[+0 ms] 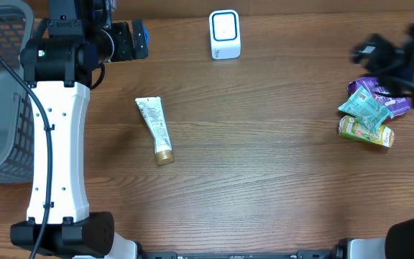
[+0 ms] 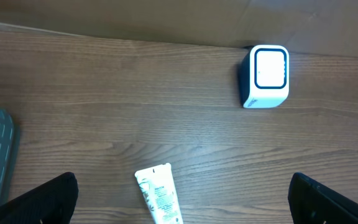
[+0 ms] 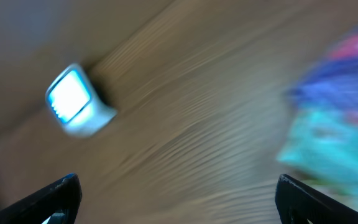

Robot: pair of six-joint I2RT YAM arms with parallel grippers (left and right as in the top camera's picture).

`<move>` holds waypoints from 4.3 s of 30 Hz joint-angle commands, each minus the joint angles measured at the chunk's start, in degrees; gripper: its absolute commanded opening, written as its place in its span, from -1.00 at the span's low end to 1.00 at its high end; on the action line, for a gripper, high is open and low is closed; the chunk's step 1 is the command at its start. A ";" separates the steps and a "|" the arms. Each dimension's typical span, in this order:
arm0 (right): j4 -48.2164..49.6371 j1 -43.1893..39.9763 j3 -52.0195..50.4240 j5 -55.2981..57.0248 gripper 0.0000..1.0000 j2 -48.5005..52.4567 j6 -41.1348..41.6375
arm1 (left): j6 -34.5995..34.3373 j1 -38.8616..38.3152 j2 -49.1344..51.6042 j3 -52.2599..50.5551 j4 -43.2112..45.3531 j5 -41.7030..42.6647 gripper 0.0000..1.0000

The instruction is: Scan the item barcode

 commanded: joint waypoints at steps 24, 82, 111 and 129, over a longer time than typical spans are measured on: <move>28.37 52.35 0.68 1.57 1.00 27.45 -5.84 | 1.05 -0.02 0.44 0.76 0.00 -0.17 1.00; 2.23 52.19 7.15 33.48 -0.33 33.11 -27.80 | 1.05 0.26 0.46 0.76 0.00 -0.17 1.00; 22.29 45.18 19.28 6.47 0.34 42.88 20.63 | 1.05 0.00 0.46 0.76 -0.22 0.00 0.99; -9.66 43.54 19.32 -6.86 0.28 41.03 6.60 | 1.05 0.00 0.46 0.76 -0.22 0.00 1.00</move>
